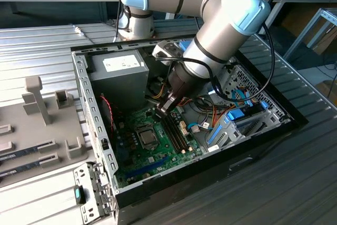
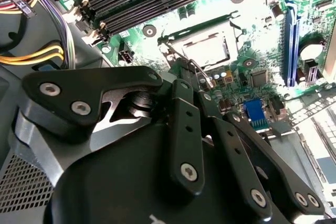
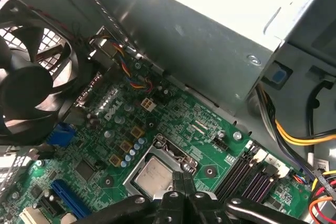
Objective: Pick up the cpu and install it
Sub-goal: 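Install the first cpu locking lever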
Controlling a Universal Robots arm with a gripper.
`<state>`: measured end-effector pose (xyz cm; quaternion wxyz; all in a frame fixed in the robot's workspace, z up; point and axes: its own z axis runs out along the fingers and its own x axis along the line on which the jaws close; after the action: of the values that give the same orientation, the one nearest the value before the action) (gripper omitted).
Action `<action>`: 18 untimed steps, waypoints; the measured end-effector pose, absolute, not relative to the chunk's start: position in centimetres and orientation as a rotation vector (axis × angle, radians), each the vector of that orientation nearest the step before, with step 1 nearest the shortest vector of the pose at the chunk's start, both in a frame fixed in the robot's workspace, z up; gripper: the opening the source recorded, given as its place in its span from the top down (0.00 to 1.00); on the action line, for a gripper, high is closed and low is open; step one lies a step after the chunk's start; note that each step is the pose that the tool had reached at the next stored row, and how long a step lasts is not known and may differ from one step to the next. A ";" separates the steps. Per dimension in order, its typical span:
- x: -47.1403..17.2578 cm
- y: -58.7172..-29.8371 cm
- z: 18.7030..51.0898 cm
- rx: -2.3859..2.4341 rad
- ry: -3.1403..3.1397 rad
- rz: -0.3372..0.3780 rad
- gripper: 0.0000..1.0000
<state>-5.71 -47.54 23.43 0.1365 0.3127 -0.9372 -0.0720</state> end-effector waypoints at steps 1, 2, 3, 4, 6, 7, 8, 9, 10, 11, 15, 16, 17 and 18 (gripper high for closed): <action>-5.7 -47.5 23.4 0.905 -2.713 -0.207 0.89; -5.7 -47.5 23.4 0.905 -2.713 -0.205 0.89; -5.7 -47.5 23.4 0.904 -2.713 -0.201 0.89; -5.7 -47.5 23.4 0.902 -2.712 -0.194 0.89; -5.7 -47.5 23.2 0.901 -2.711 -0.188 0.89; -5.7 -47.5 23.1 0.900 -2.711 -0.185 0.89; -5.7 -47.5 23.0 0.900 -2.710 -0.183 0.89; -5.7 -47.5 22.9 0.900 -2.710 -0.181 0.89; -5.7 -47.6 22.8 0.899 -2.710 -0.180 0.89; -5.7 -47.6 22.7 0.899 -2.710 -0.179 0.89; -5.7 -47.7 22.2 0.895 -2.708 -0.157 0.89; -5.7 -47.7 22.1 0.894 -2.707 -0.152 0.89; -5.7 -47.8 22.0 0.892 -2.706 -0.143 0.89; -5.7 -47.8 22.0 0.891 -2.705 -0.137 0.89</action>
<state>-5.71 -47.78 21.96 0.1445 0.3090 -0.9388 -0.0477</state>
